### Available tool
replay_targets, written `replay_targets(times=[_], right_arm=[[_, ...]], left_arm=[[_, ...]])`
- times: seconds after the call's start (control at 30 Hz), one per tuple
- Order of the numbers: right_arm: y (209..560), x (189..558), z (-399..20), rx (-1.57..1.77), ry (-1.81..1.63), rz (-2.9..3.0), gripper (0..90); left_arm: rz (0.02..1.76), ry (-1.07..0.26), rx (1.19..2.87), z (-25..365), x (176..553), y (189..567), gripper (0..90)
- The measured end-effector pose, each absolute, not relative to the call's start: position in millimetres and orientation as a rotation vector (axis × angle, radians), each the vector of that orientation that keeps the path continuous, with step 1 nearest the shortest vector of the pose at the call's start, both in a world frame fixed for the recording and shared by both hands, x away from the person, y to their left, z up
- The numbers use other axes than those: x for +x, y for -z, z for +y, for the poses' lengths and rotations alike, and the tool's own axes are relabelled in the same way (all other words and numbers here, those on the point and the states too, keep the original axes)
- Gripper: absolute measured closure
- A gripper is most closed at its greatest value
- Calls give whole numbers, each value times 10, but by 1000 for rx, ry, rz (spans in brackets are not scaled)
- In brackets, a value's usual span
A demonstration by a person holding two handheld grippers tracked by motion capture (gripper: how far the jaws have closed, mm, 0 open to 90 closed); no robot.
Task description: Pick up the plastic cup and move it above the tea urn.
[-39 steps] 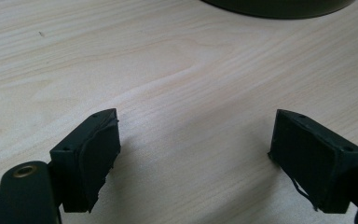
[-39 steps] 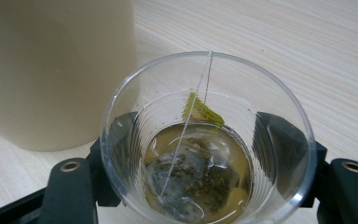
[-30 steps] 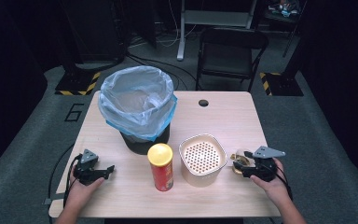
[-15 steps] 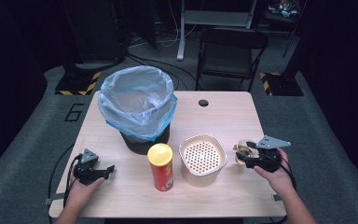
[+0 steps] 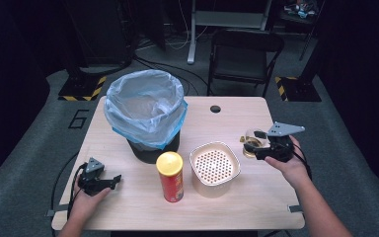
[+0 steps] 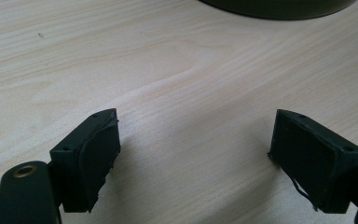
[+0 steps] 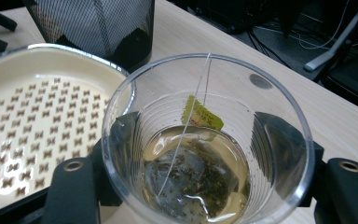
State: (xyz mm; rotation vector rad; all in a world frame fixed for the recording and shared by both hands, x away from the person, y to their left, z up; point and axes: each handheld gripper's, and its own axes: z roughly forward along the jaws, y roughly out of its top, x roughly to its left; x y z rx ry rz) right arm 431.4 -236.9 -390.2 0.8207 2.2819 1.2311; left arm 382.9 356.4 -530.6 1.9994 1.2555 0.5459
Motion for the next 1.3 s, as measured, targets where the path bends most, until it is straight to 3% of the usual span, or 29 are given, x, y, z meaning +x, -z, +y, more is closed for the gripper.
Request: replay_targets(times=[0.53, 1.3], right_arm=[[3863, 4767, -2052, 720, -1367, 2226, 329], [3659, 4916, -1761, 598, -1335, 2314, 331]], left_arm=[[1251, -551, 1999, 3564, 3834, 5307, 156], [1255, -540, 1995, 3556, 3834, 5308, 156]])
